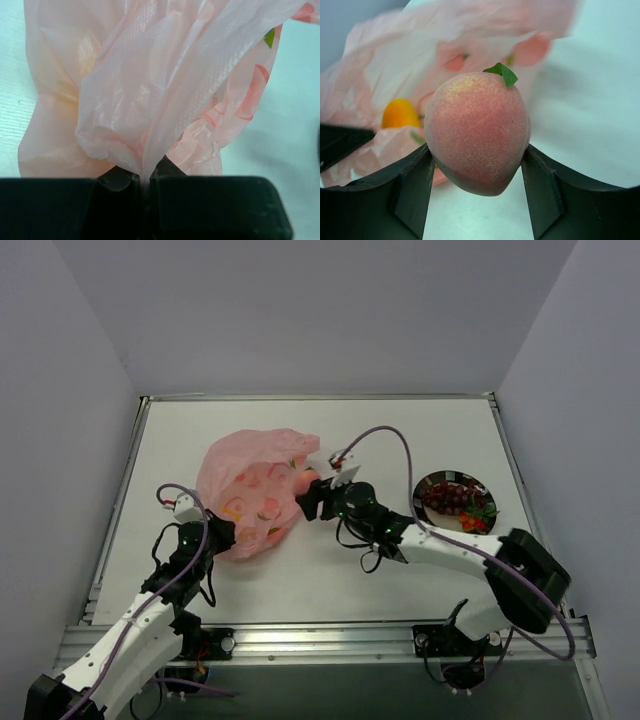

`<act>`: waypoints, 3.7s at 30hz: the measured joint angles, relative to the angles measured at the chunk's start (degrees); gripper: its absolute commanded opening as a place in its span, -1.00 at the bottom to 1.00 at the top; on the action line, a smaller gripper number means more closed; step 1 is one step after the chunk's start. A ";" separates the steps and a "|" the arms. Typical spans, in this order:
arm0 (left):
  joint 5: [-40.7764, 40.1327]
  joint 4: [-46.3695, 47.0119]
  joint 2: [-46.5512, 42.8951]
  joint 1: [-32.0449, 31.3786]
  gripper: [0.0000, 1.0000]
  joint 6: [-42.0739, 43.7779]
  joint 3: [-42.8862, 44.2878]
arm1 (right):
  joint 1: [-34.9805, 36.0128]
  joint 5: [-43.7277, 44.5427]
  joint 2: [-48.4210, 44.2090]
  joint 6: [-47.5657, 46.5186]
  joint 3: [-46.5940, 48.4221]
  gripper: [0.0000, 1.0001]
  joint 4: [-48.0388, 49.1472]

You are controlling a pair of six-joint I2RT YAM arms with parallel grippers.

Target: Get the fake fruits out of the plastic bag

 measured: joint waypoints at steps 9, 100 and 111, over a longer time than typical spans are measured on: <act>2.14 3.10 0.52 0.00 -0.95 3.98 0.00 | -21.44 18.03 -32.20 9.20 -8.07 -0.55 -22.99; 5.66 9.84 7.89 -4.04 -0.95 3.32 -4.92 | 0.72 -5.42 24.70 -4.07 30.36 -0.02 -19.98; 7.30 11.26 8.07 -4.04 -0.95 2.78 -0.09 | 0.50 2.27 35.06 -11.13 41.94 0.69 -22.99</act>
